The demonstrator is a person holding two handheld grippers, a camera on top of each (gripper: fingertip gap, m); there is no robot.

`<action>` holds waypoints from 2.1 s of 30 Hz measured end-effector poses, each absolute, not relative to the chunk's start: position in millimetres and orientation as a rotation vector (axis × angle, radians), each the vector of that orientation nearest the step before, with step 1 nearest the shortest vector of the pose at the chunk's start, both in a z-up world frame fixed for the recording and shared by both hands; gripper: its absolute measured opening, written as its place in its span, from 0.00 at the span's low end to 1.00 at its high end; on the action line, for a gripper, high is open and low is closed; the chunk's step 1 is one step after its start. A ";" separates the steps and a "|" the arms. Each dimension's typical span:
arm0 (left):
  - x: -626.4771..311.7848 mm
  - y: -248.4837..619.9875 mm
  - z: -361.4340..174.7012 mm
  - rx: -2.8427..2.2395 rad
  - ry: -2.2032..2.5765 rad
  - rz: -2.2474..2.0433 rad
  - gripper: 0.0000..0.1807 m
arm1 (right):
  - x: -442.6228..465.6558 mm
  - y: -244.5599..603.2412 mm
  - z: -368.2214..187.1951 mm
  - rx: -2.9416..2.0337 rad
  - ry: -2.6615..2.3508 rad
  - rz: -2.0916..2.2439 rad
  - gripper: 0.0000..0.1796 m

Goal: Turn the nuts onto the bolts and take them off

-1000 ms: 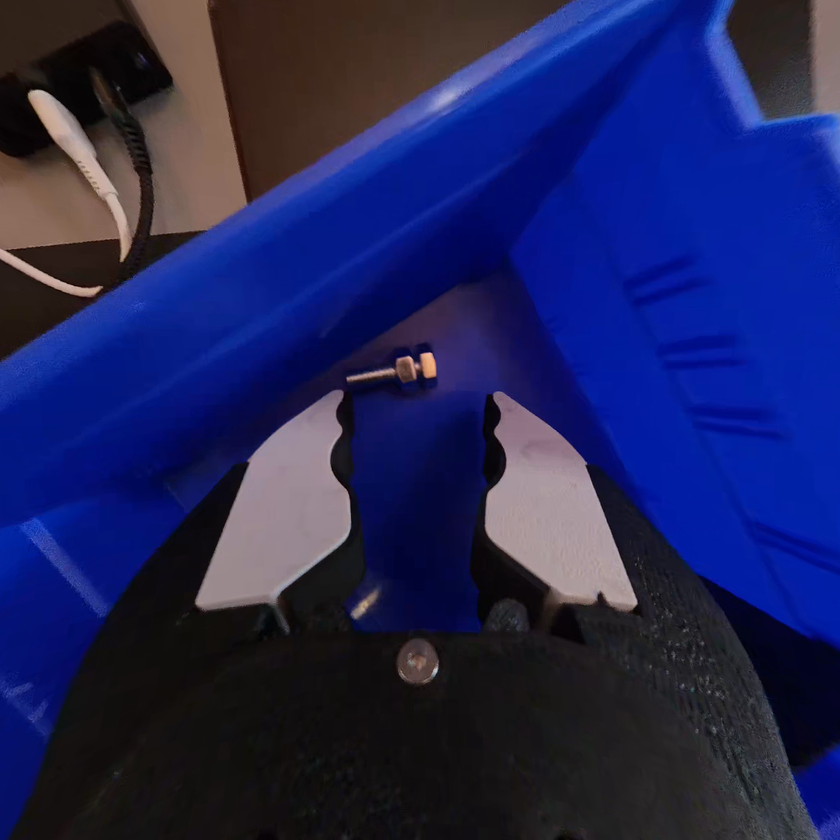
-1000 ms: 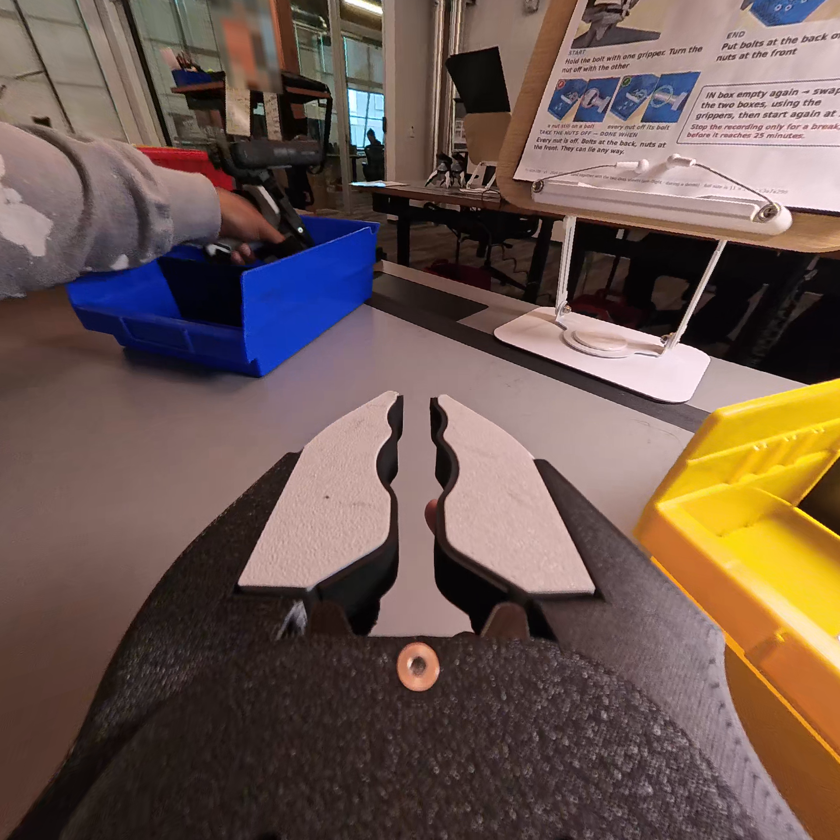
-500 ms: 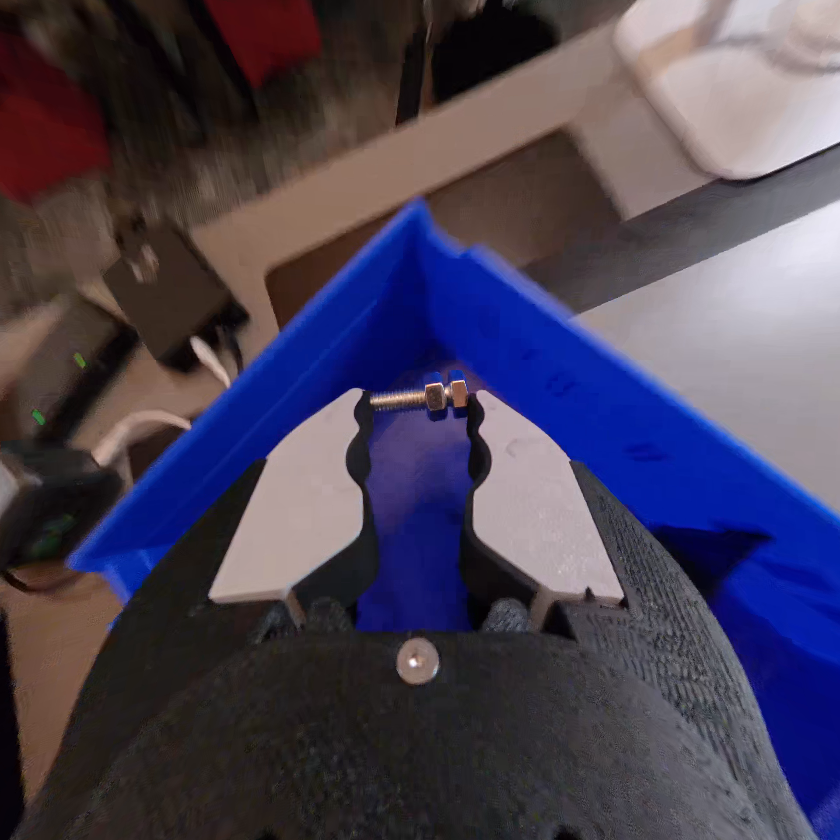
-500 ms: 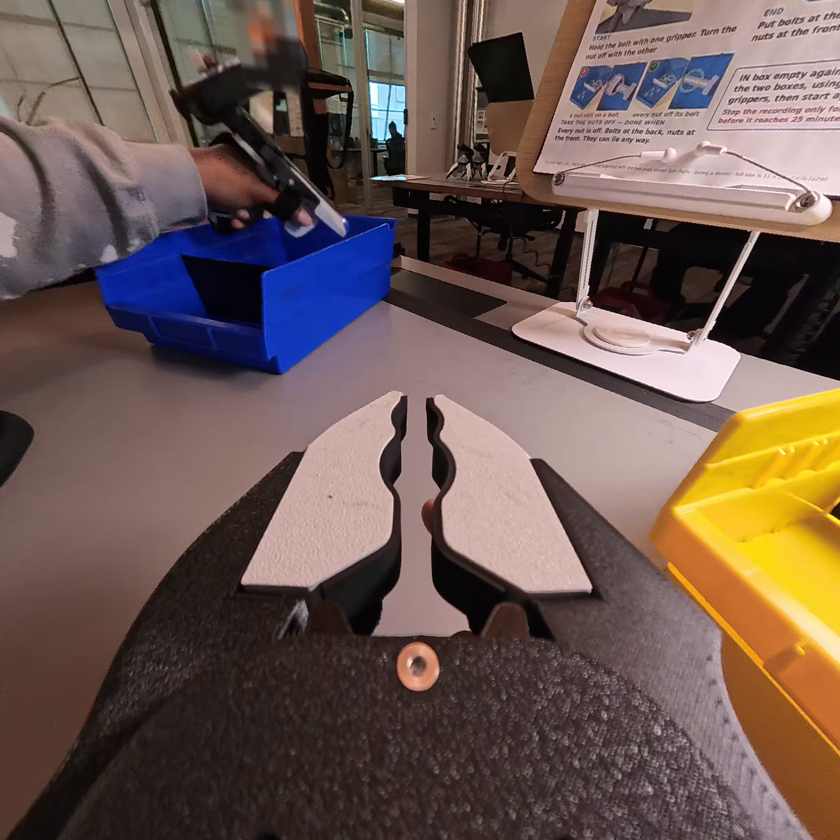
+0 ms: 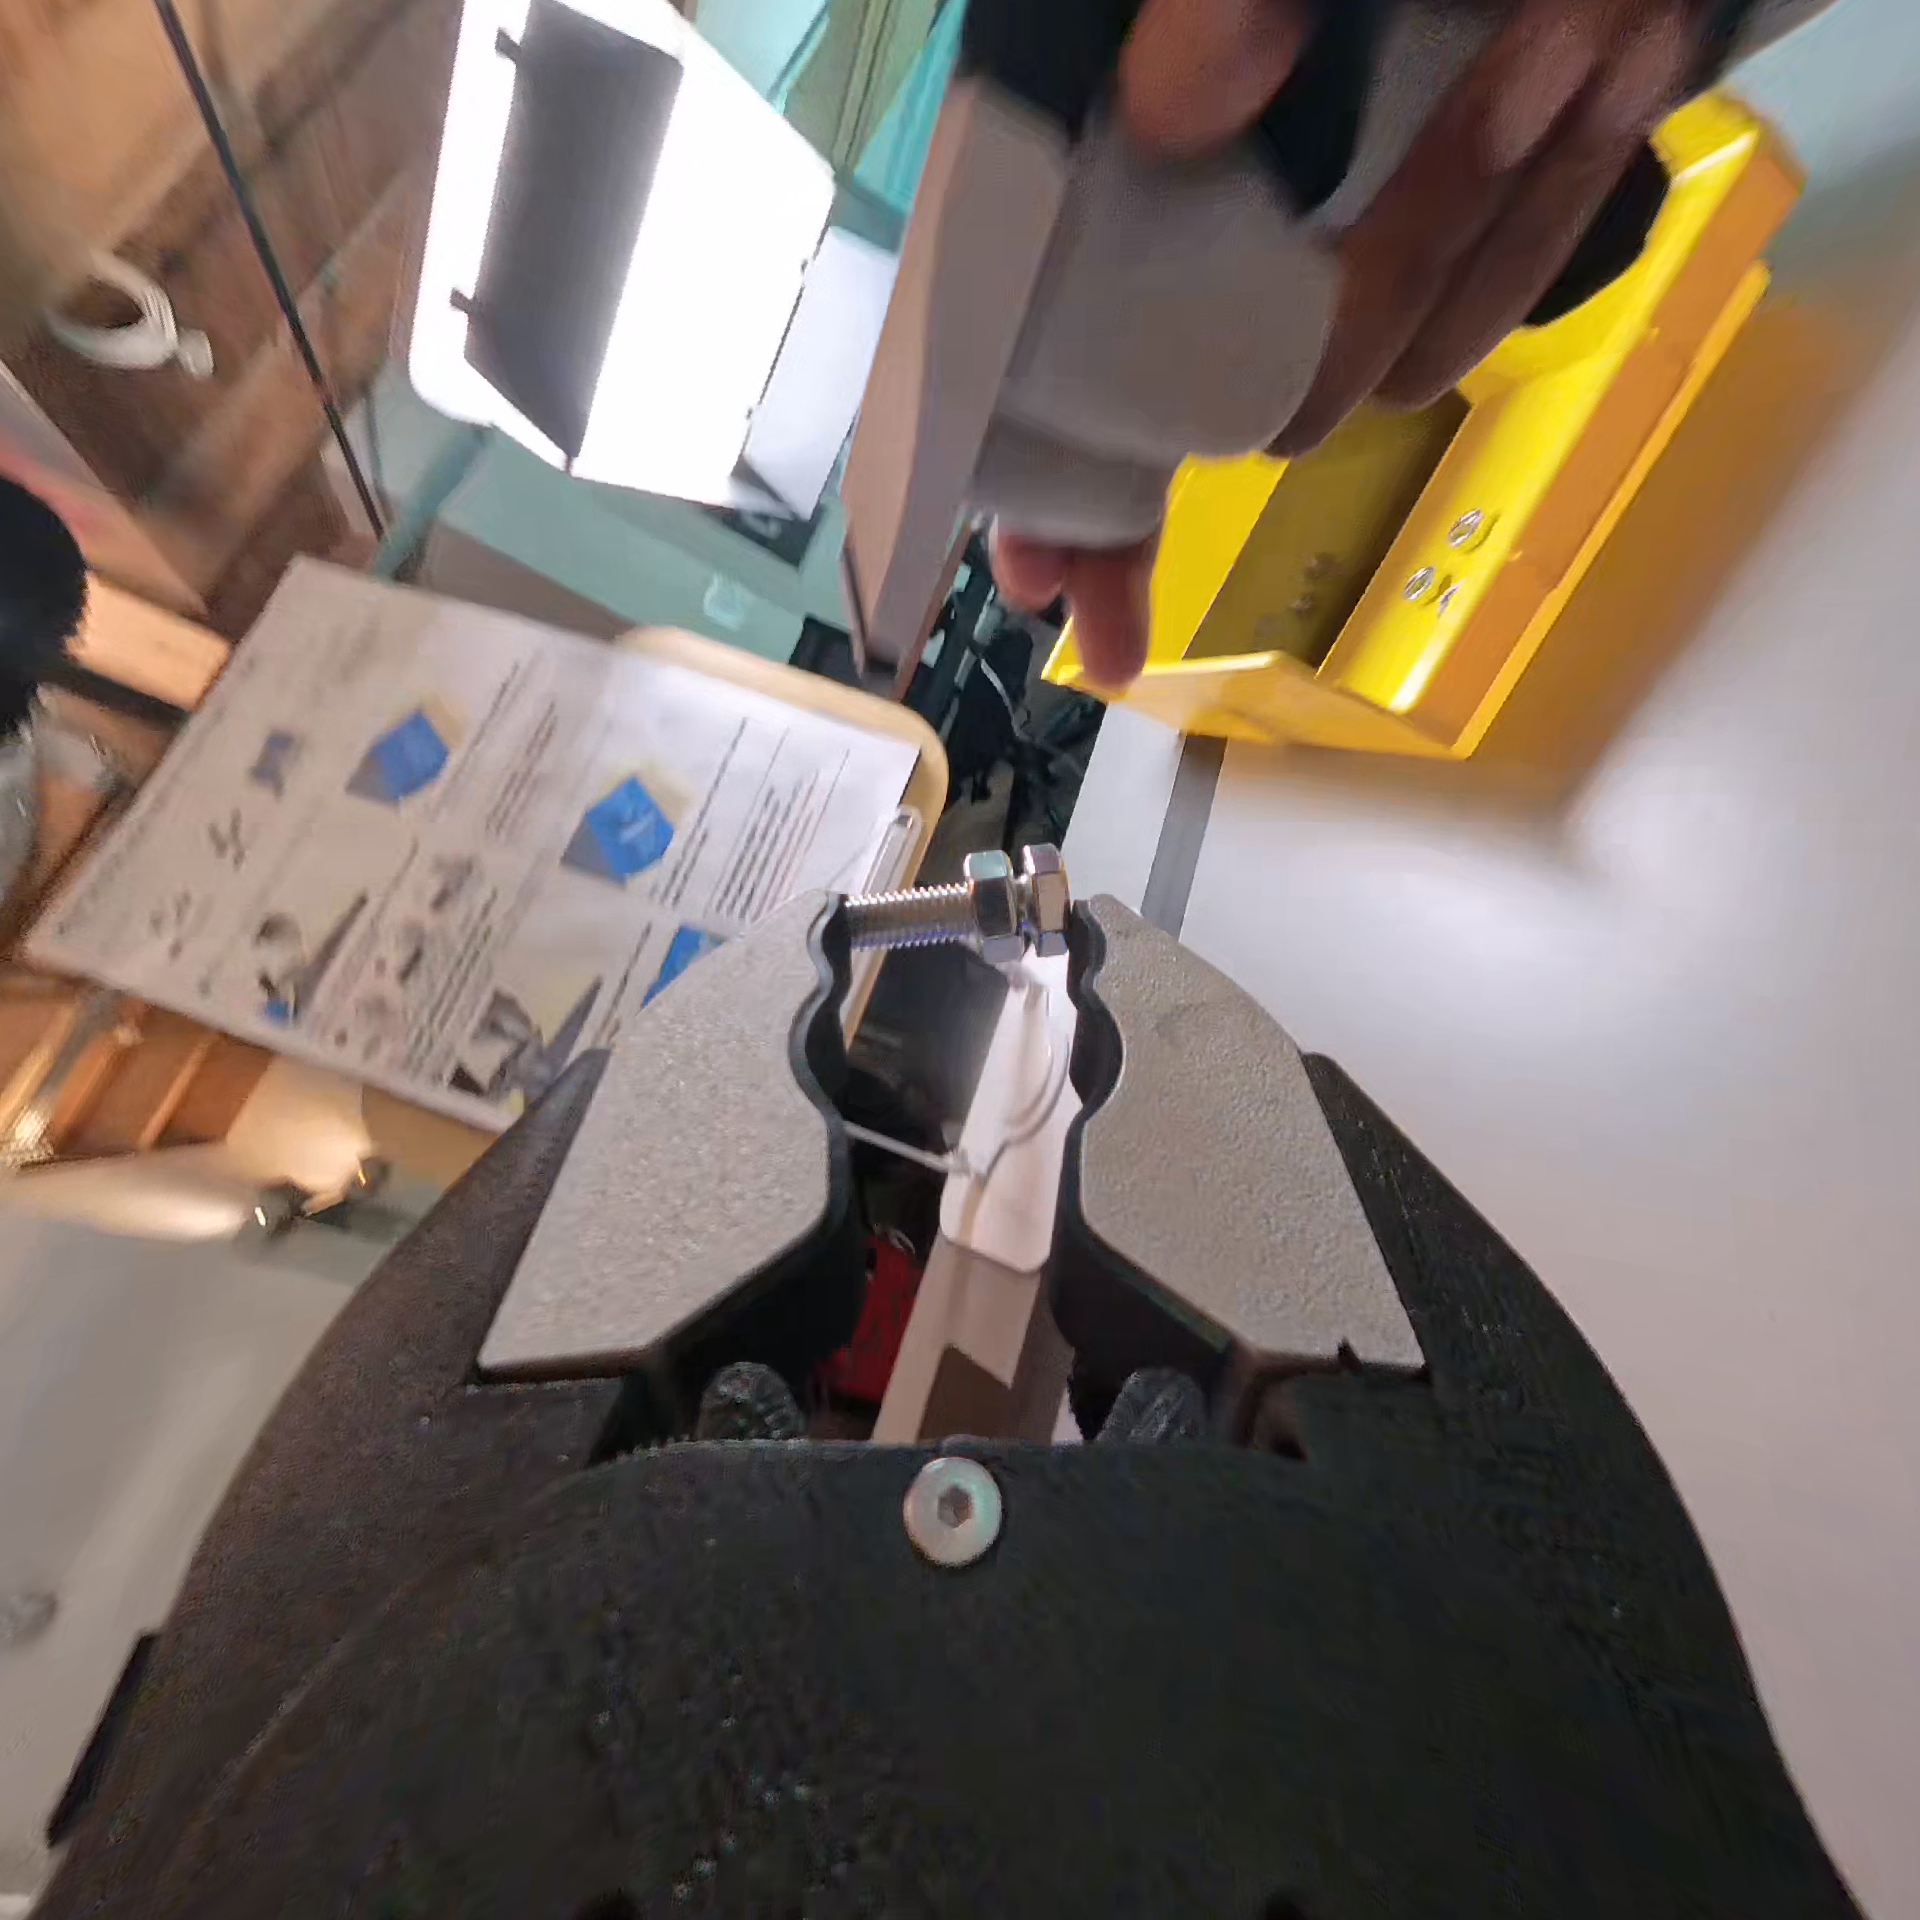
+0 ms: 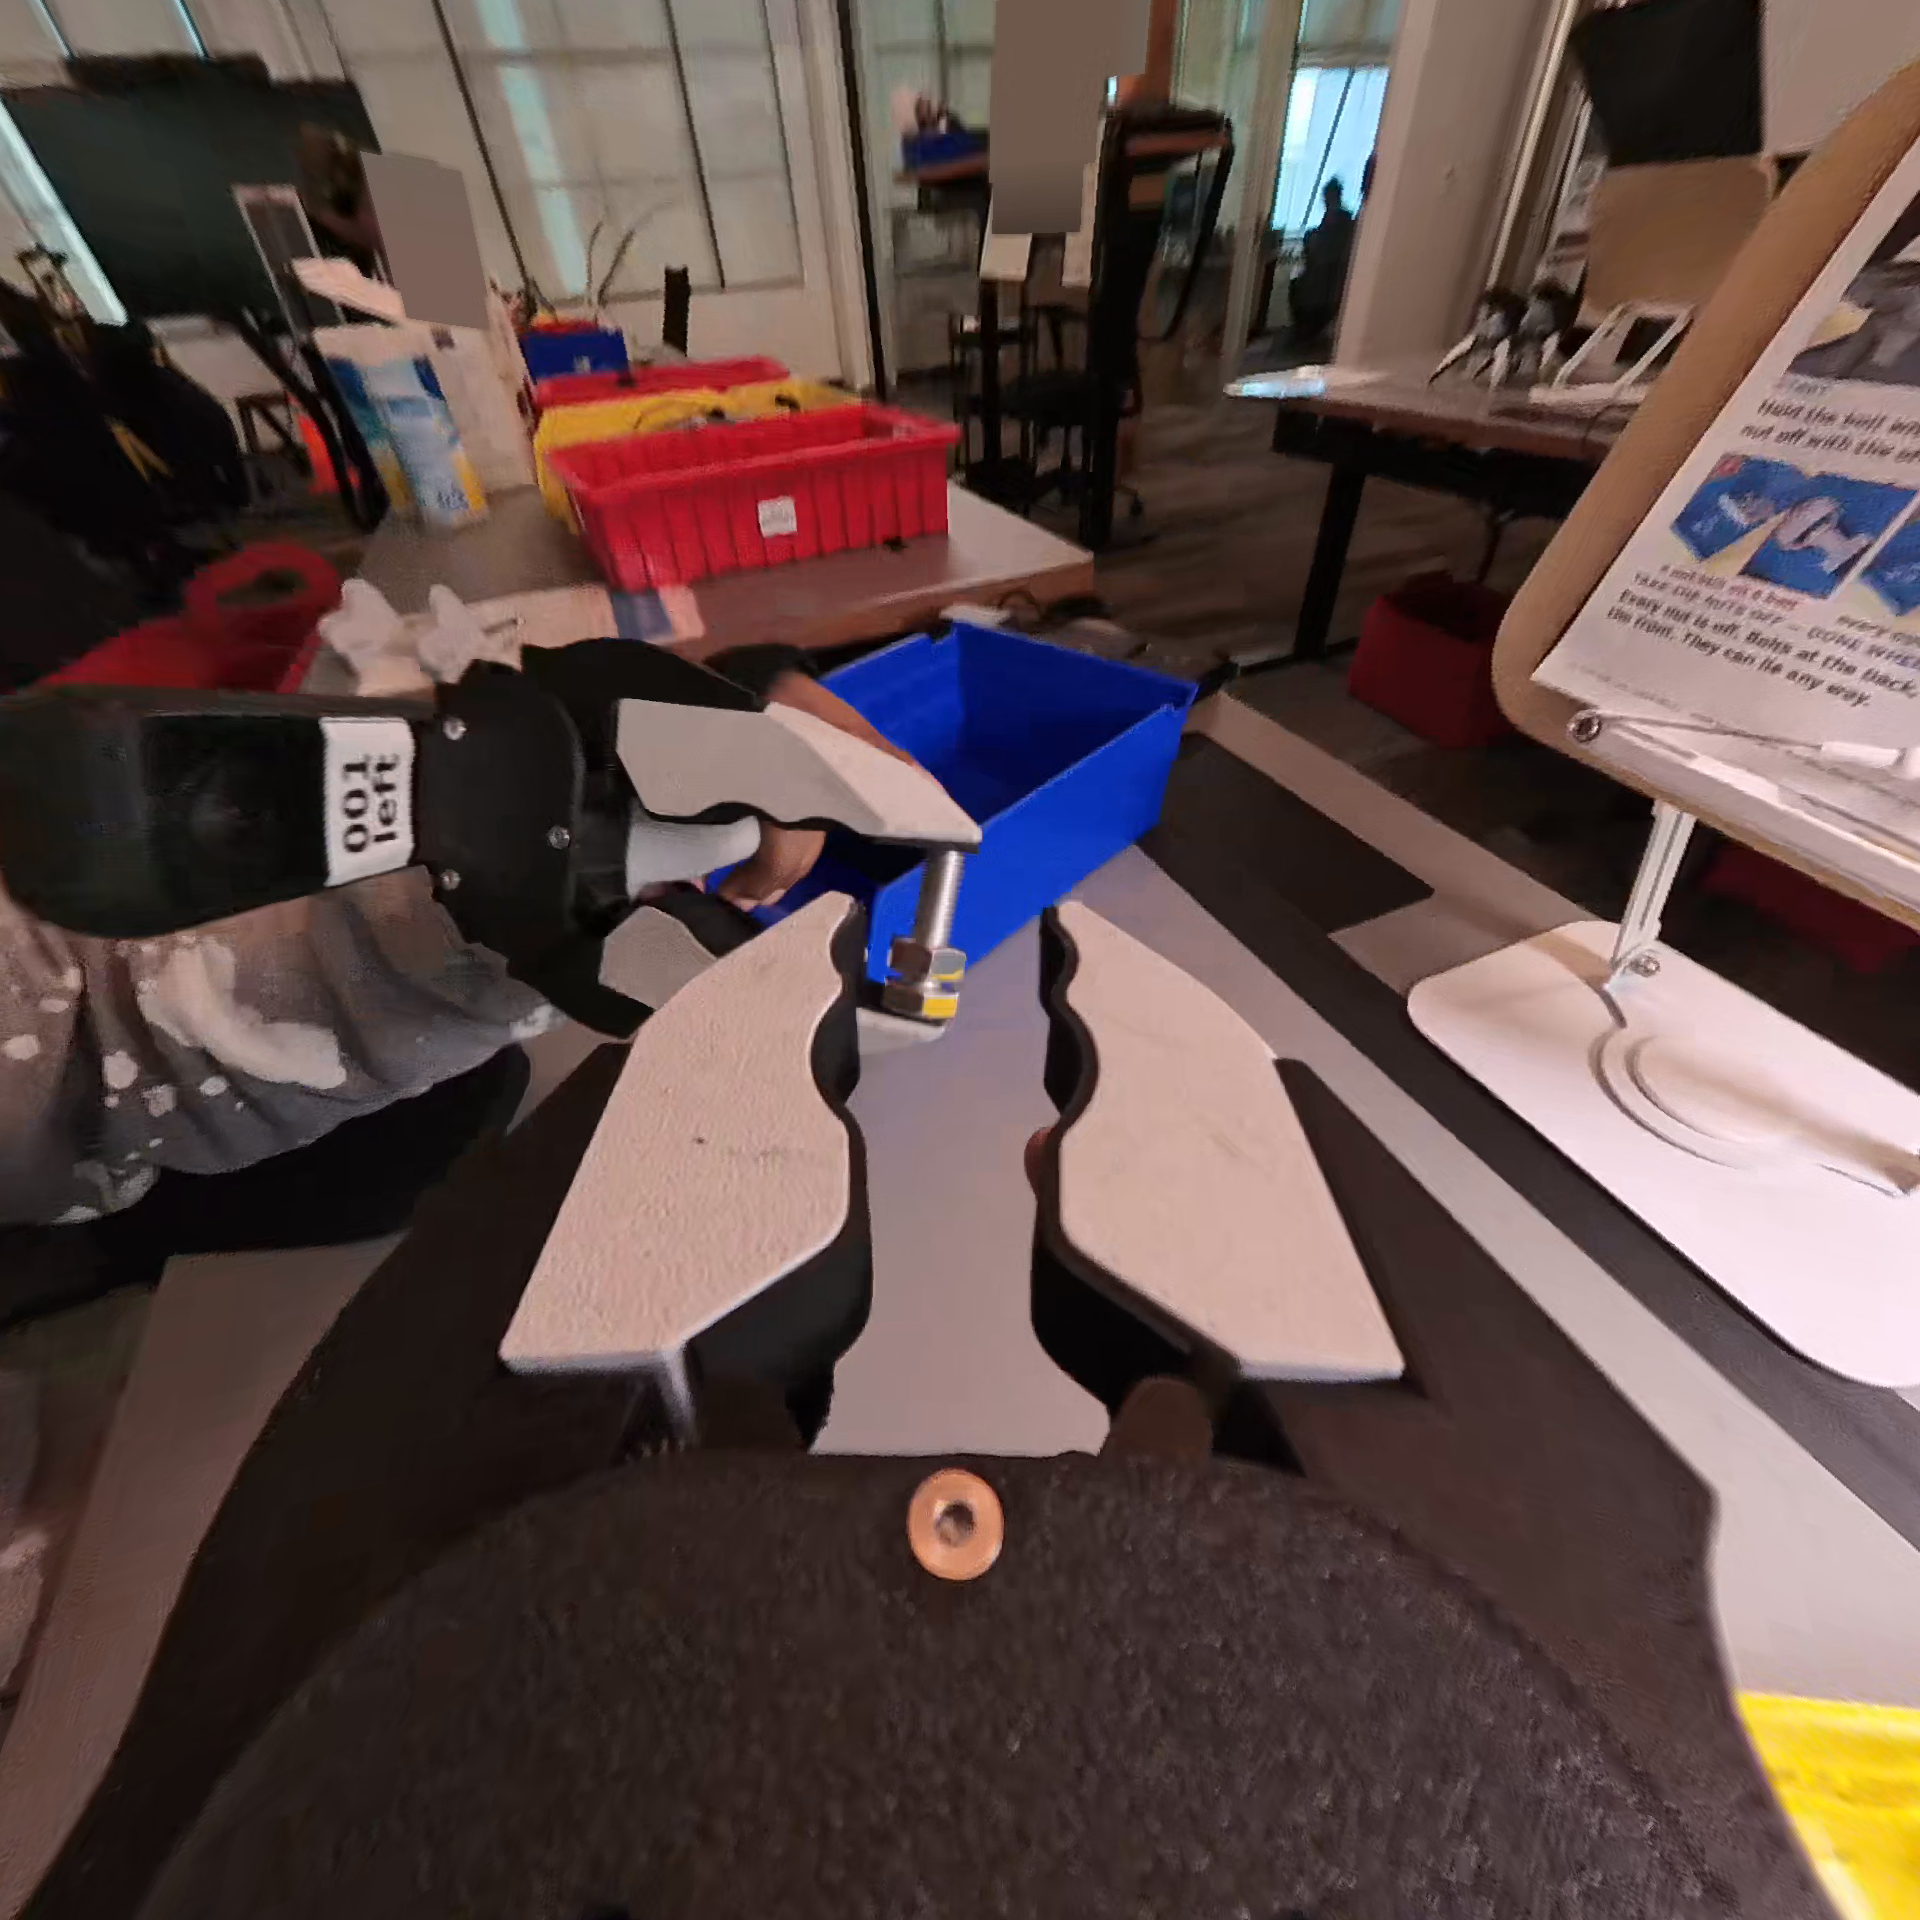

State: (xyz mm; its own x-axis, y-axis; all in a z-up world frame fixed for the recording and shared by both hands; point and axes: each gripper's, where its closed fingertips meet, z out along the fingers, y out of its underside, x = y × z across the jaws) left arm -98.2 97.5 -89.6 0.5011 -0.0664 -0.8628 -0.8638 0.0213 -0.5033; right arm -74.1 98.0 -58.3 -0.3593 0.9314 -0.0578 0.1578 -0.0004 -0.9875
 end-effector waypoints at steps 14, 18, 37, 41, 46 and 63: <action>-65.1 99.4 -78.0 -1.398 0.396 -0.157 0.27 | -39.4 104.5 -34.2 -0.828 -1.426 1.812 0.05; -39.1 85.8 -70.0 -1.341 0.293 -0.910 0.21 | -22.7 89.2 -20.5 -0.674 -1.419 1.912 0.05; -14.3 86.5 -83.9 -1.401 0.374 -0.837 0.10 | -36.2 69.9 -50.2 -0.710 -1.565 1.898 0.05; -16.4 87.6 -82.7 -1.385 0.351 -0.833 0.11 | -37.9 70.4 -51.1 -0.708 -1.556 1.885 0.05; -17.7 88.1 -84.3 -1.388 0.362 -0.797 0.10 | -40.5 69.9 -52.9 -0.708 -1.549 1.878 0.05; -74.8 99.0 -75.9 -1.362 0.088 -0.311 0.10 | -89.0 96.5 -61.3 -1.082 -1.301 1.534 0.23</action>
State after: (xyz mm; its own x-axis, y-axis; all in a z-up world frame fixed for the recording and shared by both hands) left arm -74.8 99.0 -75.9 0.9556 -0.2701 0.1175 0.1684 0.1737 -0.9703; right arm -89.0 96.5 -61.3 -0.2830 0.9543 -0.0957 -0.0617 -0.1177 -0.9911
